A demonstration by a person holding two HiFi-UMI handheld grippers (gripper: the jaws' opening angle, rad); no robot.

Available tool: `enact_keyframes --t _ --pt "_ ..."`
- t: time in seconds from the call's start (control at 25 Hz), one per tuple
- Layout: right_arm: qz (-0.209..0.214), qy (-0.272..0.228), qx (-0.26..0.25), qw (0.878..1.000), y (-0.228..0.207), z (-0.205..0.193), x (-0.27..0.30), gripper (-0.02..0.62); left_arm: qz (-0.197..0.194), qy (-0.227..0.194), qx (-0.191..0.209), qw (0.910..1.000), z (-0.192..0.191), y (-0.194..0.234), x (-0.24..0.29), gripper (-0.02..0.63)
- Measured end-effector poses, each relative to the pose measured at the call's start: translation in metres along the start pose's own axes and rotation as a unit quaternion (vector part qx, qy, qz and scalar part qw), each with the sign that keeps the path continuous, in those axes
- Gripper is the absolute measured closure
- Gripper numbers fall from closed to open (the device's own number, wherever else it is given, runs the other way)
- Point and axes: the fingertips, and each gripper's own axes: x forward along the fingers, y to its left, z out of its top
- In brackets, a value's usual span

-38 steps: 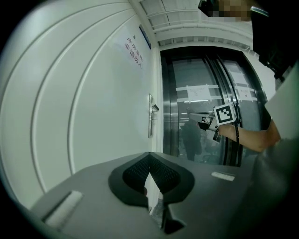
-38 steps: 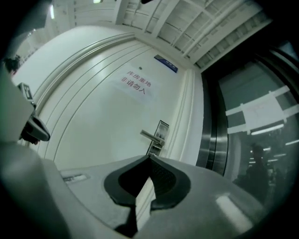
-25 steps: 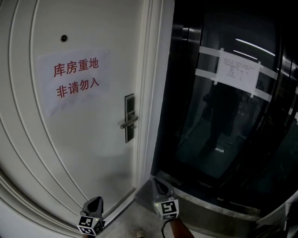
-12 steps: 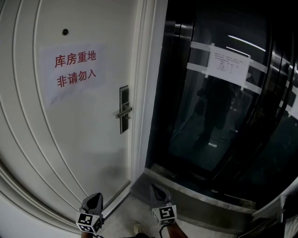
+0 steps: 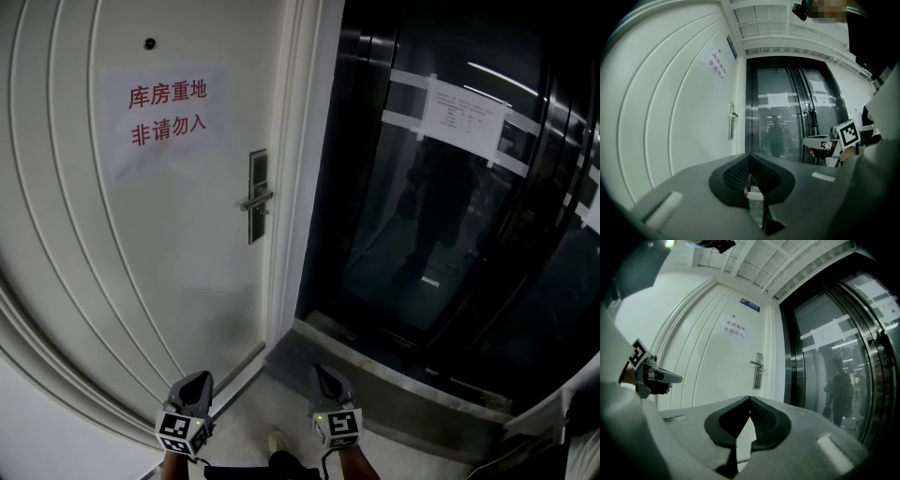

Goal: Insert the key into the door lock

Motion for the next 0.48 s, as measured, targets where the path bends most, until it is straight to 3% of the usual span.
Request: enact_keyframes --t 0.48 --pt "-0.004 0.012 0.0 1.0 0.006 -0.017 -0.049 0.594 0.0 -0.002 0.003 1.0 0.0 -0.025 -0.029 0.604"
